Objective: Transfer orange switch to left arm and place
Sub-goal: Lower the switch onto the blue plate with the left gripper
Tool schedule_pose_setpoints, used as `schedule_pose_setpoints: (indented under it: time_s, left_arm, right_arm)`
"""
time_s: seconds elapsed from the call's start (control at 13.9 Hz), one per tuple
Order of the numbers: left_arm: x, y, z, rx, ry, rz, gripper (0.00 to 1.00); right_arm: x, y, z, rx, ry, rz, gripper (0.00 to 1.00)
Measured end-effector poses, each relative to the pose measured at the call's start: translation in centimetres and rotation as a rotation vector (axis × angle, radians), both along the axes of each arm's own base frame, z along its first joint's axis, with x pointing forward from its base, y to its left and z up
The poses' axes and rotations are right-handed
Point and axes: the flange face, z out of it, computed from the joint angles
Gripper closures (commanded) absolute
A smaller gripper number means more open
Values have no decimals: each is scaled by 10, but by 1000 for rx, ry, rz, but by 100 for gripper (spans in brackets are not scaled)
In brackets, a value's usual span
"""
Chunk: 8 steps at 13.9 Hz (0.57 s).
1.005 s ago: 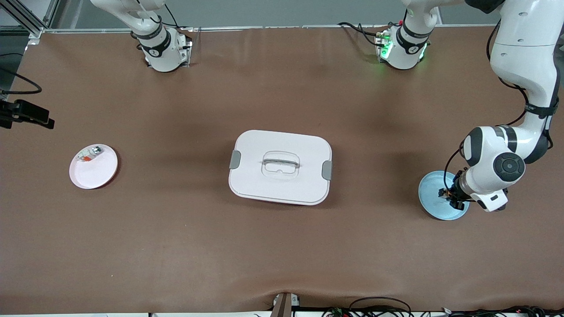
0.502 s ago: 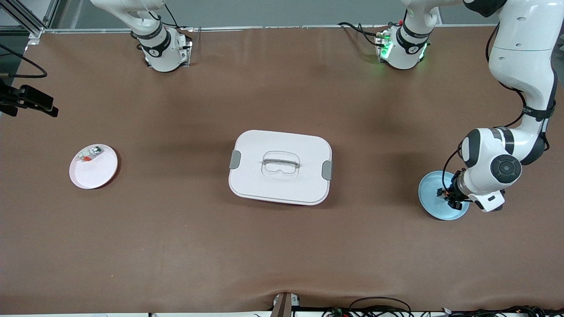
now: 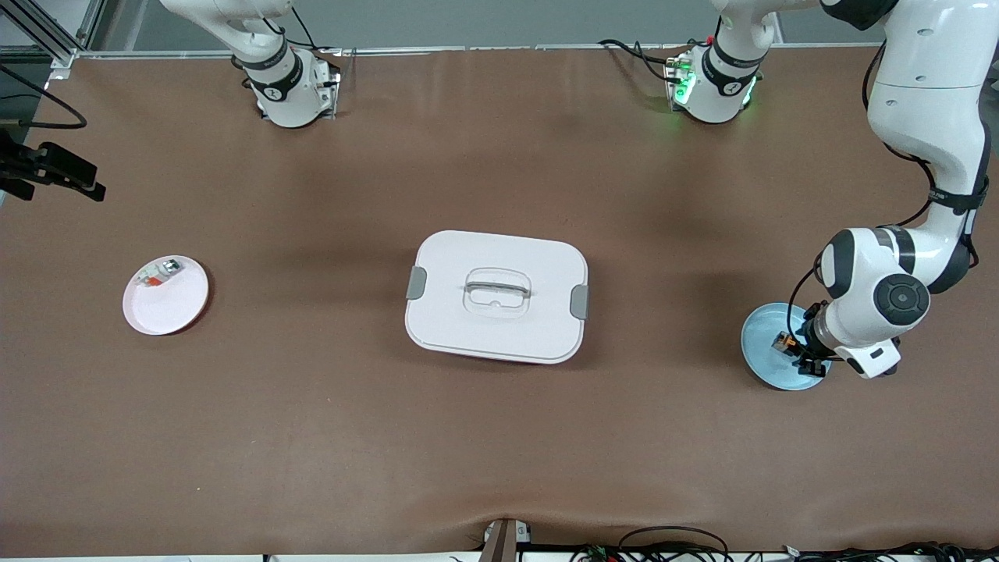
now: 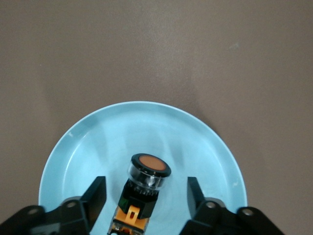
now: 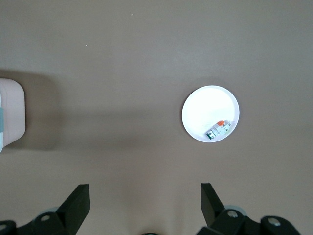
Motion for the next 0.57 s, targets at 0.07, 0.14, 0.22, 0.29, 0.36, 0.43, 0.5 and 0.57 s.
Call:
schedule_pose_setpoints:
  time_s: [0.07,0.14,0.22,0.29,0.36,0.43,0.5,0.57]
  left_arm:
    - [2,0,2,0,-7,9,0]
    - [3,0,4,1,-12,15,0]
    - [5,1,7,1,-18,18,0]
    - [7,1,10,2,-24,18,0]
    - [9,2,14,2,-33,19,0]
    - [11,2,19,3,-43,19,0]
    - [14,2,26,4,-54,19,0]
    - [16,3,32,5,-64,17,0]
  right_arm:
    - [-2,0,3,0,-6,0,0]
    - [-4,-1,6,0,-10,-1,0]
    - [-6,-2,8,0,-13,-2,0]
    - [-7,-2,9,0,-14,-1,0]
    - [-7,-1,9,1,-14,1,0]
    - [-7,-1,8,1,-12,4,0]
    - [-8,0,7,1,-10,6,0]
    - [-8,0,7,2,-8,7,0]
